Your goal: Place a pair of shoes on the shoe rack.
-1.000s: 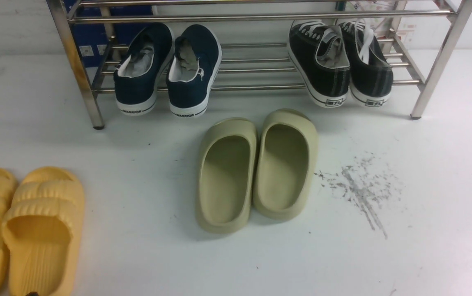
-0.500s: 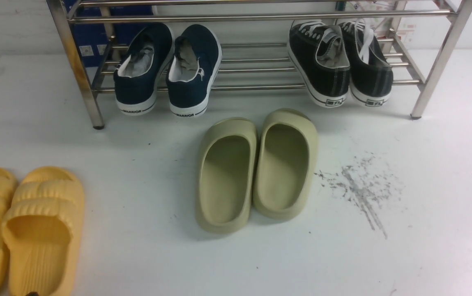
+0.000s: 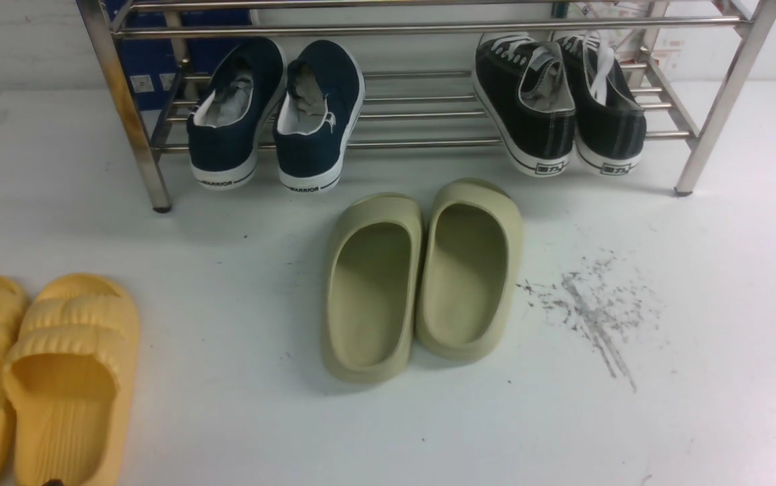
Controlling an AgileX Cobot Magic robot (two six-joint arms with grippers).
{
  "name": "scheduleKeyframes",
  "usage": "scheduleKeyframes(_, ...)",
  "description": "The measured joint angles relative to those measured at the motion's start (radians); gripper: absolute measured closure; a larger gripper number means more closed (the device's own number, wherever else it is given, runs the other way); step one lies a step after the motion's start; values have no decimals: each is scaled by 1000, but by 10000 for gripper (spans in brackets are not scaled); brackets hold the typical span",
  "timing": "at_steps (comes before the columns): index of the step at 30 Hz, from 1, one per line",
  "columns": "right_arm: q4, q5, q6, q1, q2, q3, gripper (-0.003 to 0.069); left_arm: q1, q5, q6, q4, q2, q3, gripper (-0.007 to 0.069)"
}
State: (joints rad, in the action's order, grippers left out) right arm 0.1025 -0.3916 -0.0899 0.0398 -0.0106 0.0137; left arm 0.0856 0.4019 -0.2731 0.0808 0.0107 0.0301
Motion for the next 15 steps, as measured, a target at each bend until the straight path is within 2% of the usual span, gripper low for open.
scheduleKeyframes(15,0,0,2,0,0,0,601,0,0,0,0,0,0,386)
